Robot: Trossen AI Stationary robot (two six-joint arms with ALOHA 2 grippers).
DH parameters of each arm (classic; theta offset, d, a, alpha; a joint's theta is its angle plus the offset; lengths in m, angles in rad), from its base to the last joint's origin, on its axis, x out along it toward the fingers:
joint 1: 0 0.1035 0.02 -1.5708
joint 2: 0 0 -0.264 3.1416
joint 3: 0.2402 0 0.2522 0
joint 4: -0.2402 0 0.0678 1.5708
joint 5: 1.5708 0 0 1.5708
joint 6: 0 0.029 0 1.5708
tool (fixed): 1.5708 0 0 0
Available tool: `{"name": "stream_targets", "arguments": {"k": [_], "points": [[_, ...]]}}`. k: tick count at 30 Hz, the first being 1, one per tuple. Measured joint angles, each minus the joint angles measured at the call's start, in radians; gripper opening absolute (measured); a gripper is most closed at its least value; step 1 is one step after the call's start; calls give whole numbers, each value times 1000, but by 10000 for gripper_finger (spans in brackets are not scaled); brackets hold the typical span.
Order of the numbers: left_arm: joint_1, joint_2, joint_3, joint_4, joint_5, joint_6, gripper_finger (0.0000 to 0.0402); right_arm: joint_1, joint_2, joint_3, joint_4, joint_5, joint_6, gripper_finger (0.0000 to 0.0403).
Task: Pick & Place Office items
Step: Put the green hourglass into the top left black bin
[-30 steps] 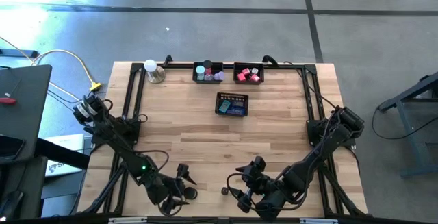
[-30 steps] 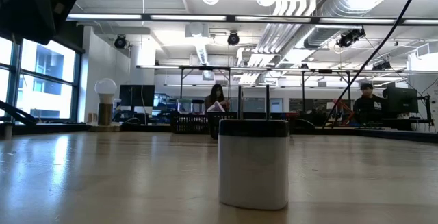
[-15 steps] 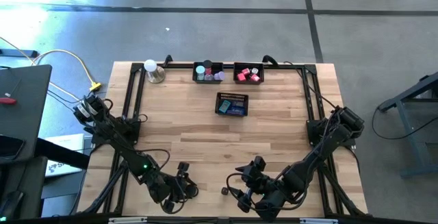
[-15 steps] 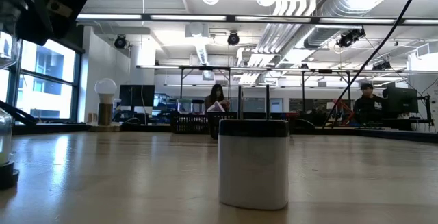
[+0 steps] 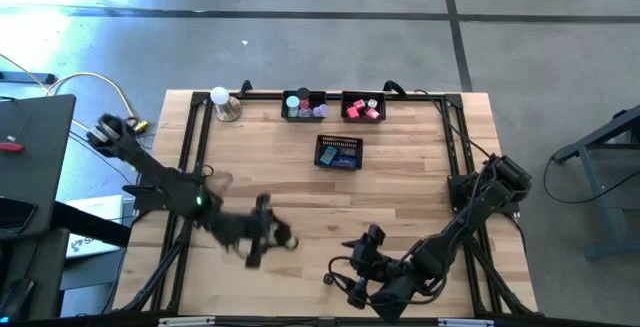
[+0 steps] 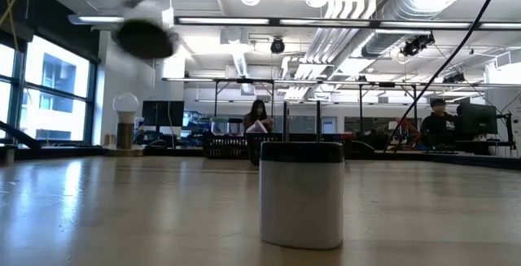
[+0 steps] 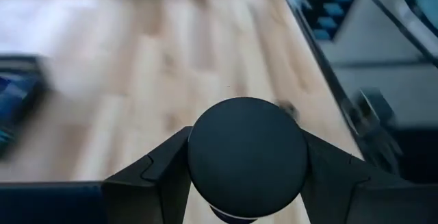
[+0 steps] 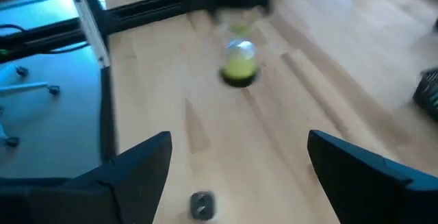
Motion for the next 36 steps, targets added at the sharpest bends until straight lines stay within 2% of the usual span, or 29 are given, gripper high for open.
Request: {"name": "stream_targets", "arguments": {"k": [6, 10, 15, 18, 21, 25, 30, 36], "points": [[263, -180, 1, -6, 37, 177, 202, -41, 0, 0, 5, 116, -128, 331], [525, -225, 2, 33, 207, 280, 202, -67, 0, 0, 4, 133, -220, 331], [872, -144, 2, 161, 492, 285, 202, -100, 0, 0, -4, 133, -298, 331], [1030, -67, 10, 234, 584, 291, 202, -117, 0, 0, -21, 139, -316, 331], [1153, 29, 52, 290, 674, 297, 202, -127, 0, 0, -59, 195, -316, 331], [1240, 186, 133, 314, 739, 318, 202, -139, 0, 0, -126, 283, -313, 331], [1280, 347, 242, 323, 725, 388, 202, -163, 0, 0, -185, 337, -306, 331], [1289, 399, 302, 335, 650, 474, 202, -187, 0, 0, -209, 337, -304, 331]]}}
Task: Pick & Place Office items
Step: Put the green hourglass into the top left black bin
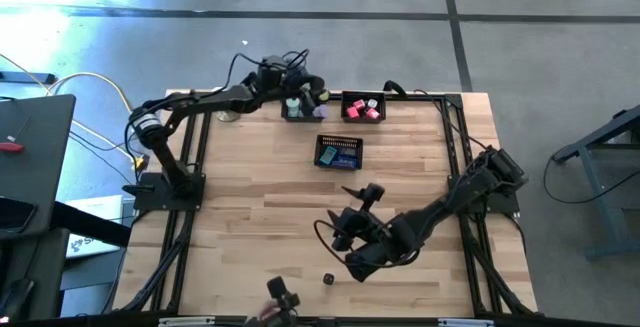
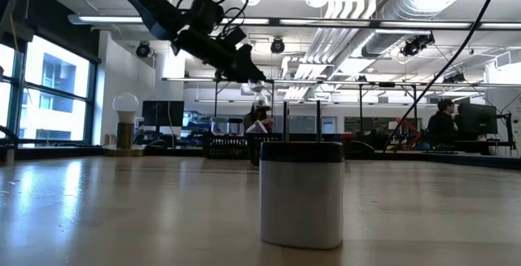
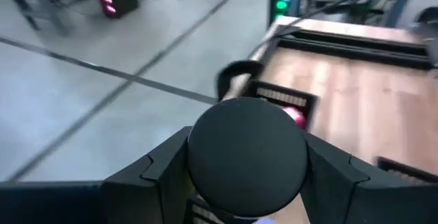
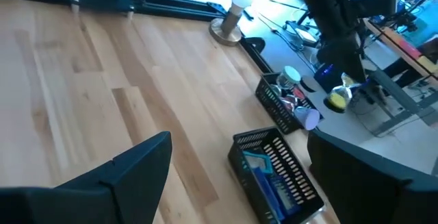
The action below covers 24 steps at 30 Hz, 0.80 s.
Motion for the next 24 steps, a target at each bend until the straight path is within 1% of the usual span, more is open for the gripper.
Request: {"name": "stream_targets", "arguments": {"k": [2, 4, 7, 11, 17, 21, 24], "points": [[9, 1, 2, 8, -33, 31, 202, -8, 0, 0, -8, 1, -1, 331], [25, 1, 2, 6, -33, 40, 202, -16, 0, 0, -9, 1, -1, 331], [60, 11, 2, 9, -2, 19, 202, -22, 0, 0, -16, 2, -1, 331], [97, 47, 2, 8, 12, 2, 202, -29, 0, 0, -21, 2, 9, 331], [104, 121, 2, 41, 39, -11, 202, -31, 0, 0, -33, 2, 27, 331], [106, 131, 4, 48, 69, -31, 202, -31, 0, 0, -33, 1, 27, 331], [106, 131, 4, 34, 68, -31, 202, -31, 0, 0, -33, -3, 27, 331]]}}
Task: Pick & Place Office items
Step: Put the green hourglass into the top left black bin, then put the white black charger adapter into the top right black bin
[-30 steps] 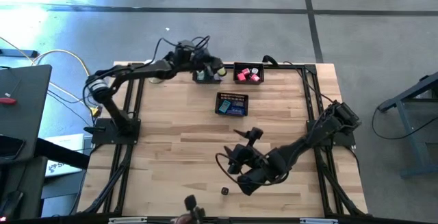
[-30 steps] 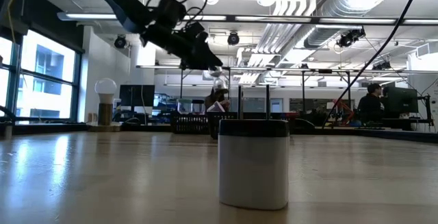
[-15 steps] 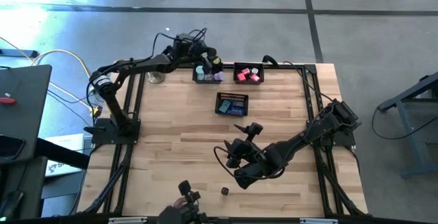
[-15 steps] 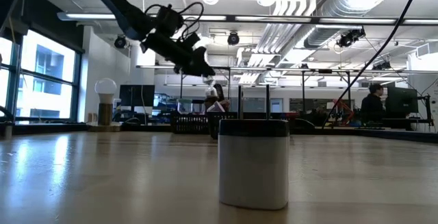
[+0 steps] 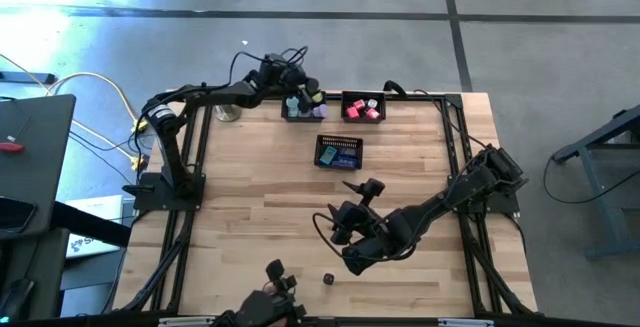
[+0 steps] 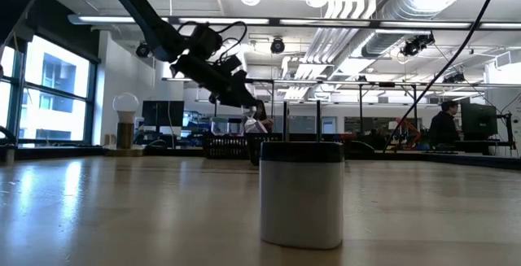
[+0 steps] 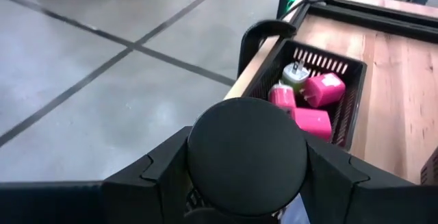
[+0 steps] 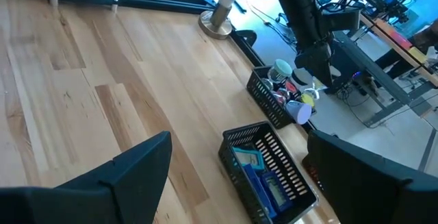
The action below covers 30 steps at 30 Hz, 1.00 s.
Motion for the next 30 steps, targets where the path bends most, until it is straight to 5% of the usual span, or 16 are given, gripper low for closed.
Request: {"name": "stream_targets", "arguments": {"k": [20, 30], "points": [[0, 32, 1, -105, -29, 52, 202, 0, 0, 0, -16, -23, 1, 331], [-3, 31, 2, -111, -46, 42, 282, 0, 0, 0, -17, -33, 1, 331]]}}
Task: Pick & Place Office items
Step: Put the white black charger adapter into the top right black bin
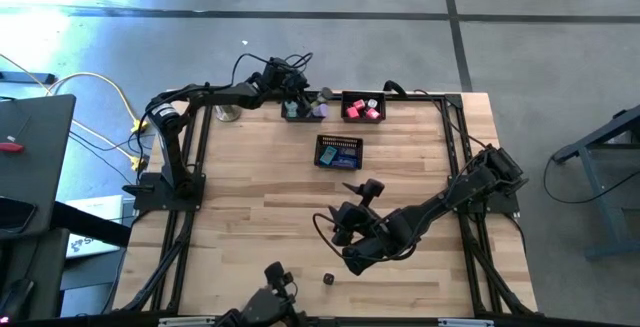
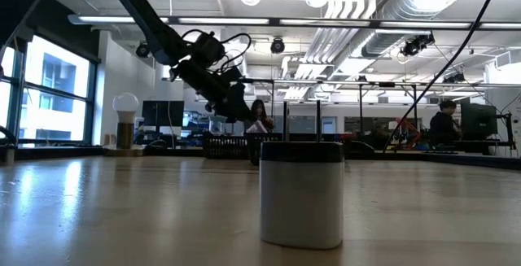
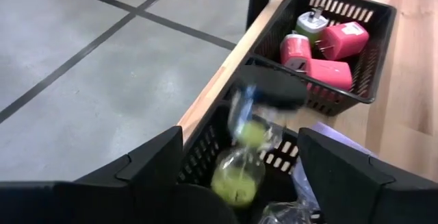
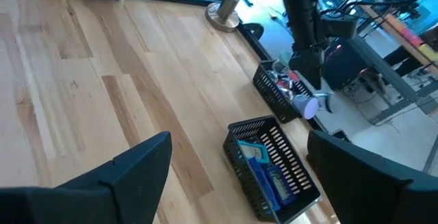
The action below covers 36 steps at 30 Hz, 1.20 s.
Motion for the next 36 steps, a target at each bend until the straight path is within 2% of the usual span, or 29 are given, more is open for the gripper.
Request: {"name": "stream_targets", "arguments": {"k": [7, 16, 28, 36], "points": [[-11, -23, -2, 7, -3, 3, 286, 0, 0, 0, 0, -17, 3, 331], [-47, -186, -2, -67, -51, 22, 286, 0, 0, 0, -7, -17, 25, 331], [-191, -495, -2, -682, -44, 23, 287, 0, 0, 0, -2, -195, 42, 331], [-411, -546, -2, -919, -46, -145, 287, 6, 0, 0, 97, -377, -10, 331]]}}
